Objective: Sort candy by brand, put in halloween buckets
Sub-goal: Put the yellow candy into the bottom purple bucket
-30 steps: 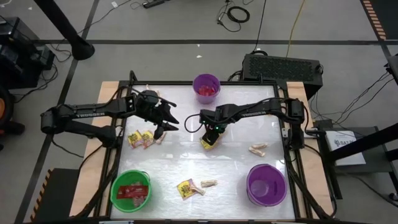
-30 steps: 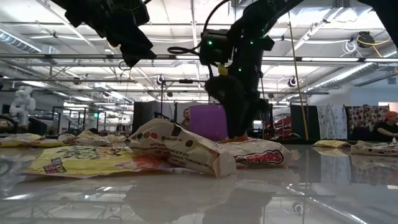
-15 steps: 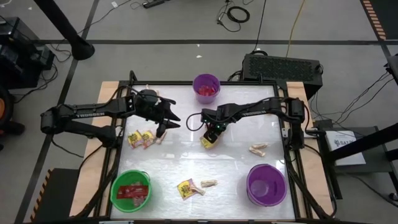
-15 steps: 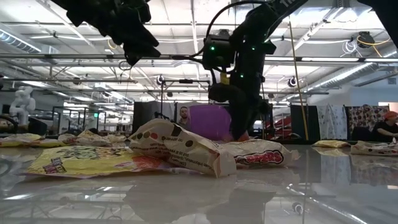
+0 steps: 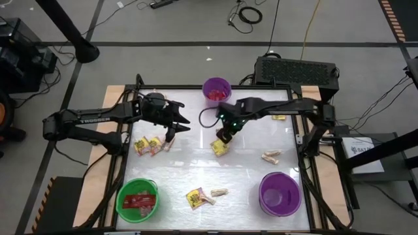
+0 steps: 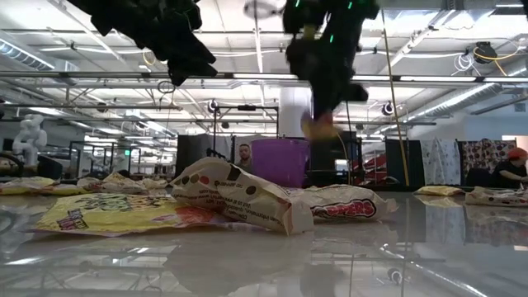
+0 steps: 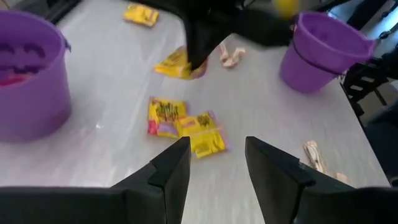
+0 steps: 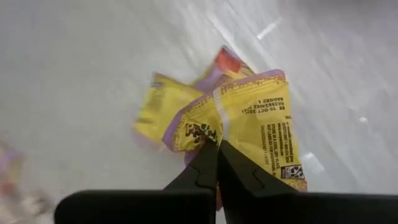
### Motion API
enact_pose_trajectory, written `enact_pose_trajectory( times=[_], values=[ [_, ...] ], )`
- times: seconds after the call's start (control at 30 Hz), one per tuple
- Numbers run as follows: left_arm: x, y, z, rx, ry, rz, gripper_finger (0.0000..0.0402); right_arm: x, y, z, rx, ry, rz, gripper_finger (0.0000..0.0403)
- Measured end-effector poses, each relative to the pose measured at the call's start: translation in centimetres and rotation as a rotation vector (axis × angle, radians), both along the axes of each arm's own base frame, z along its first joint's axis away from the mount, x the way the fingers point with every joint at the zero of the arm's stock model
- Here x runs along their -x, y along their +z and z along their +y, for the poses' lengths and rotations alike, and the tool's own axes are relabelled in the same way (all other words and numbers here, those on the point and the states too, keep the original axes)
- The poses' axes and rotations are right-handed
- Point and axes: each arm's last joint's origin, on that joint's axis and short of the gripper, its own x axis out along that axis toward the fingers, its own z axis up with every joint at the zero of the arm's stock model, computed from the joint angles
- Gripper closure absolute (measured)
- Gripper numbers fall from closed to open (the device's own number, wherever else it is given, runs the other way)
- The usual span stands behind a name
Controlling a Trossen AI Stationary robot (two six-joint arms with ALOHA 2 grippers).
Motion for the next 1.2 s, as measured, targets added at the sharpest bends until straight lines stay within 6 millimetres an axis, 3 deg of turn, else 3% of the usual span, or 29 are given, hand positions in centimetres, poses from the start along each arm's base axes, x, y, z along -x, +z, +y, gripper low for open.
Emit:
enact_pose_trajectory(
  times=[0.17, 0.3, 0.43, 0.63, 0.9, 1.2],
  values=[
    [-1.0, -0.4, 0.3, -0.019, -0.009, -0.018, 0.024, 2.4, 4.8, 1.3, -0.066, -0.065, -0.133, 0.0402],
    [-1.8, -1.2, 0.3, -0.014, -0.018, -0.003, 0.024, 4.7, 8.1, 3.7, -0.141, -0.111, -0.234, 0.0402],
    [-2.8, -1.4, 0.3, -0.026, -0.035, -0.048, 0.024, 6.9, 10.2, 6.6, -0.219, -0.144, -0.273, 0.0403],
    [-4.1, -1.0, 0.2, -0.063, -0.043, -0.164, 0.024, 9.0, 11.6, 11.2, -0.421, -0.192, -0.254, 0.0403],
    [-4.9, -1.4, -0.3, -0.082, -0.072, -0.179, 0.024, 10.5, 12.1, 16.3, -0.687, -0.253, -0.124, 0.0402],
    [-5.3, -2.1, -0.5, -0.106, -0.09, -0.155, 0.024, 12.2, 12.2, 19.9, -0.777, -0.288, -0.014, 0.0402]
  ],
)
